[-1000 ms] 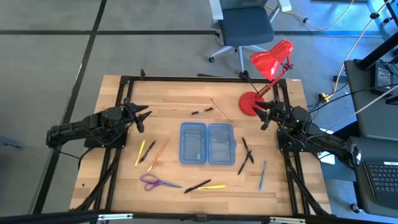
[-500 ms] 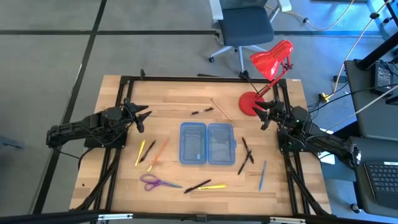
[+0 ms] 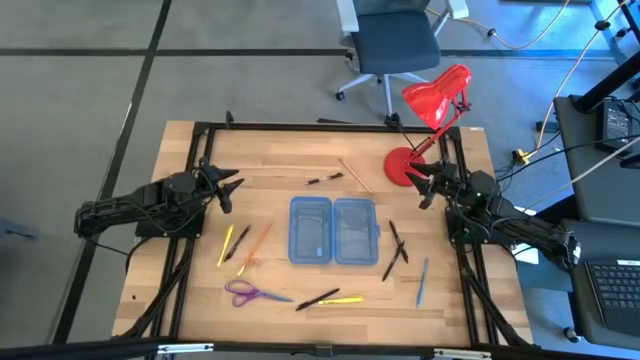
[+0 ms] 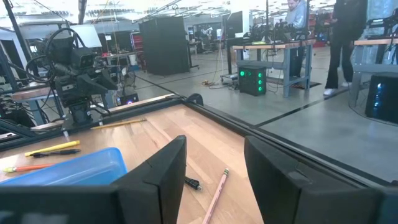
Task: Pick & place school supplies into a supply box
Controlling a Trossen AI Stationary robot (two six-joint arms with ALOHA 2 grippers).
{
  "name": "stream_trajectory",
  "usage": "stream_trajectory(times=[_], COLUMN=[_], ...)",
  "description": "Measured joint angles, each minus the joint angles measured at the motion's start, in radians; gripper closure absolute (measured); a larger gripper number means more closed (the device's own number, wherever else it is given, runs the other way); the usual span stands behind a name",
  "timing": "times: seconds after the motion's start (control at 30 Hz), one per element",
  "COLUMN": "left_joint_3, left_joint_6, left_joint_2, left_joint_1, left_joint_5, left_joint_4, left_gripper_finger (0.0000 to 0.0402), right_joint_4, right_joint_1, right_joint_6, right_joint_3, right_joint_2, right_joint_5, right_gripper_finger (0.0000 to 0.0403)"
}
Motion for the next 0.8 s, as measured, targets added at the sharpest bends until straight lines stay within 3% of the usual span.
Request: stream_trajectory(times=[0.67,0.8], left_joint_3=[0.000,0.000], left_joint_6=[-0.006,-0.019], left_joint_2=[0.000,0.000], left_joint_1=[0.000,-0.001], left_joint_5=[0.001,0.089], left_joint_4=[0.085,0.182], left_gripper_finger=[0.0253,0.0253], right_joint_4=[0.000,0.000], right_joint_1=[0.000,0.000], right_joint_6=[0.000,-0.001], right_joint_3=[0.000,0.000], right_joint_2=[0.000,0.000], right_joint_5=[0.000,0.000], right_gripper_finger=[0.0236,0.0236])
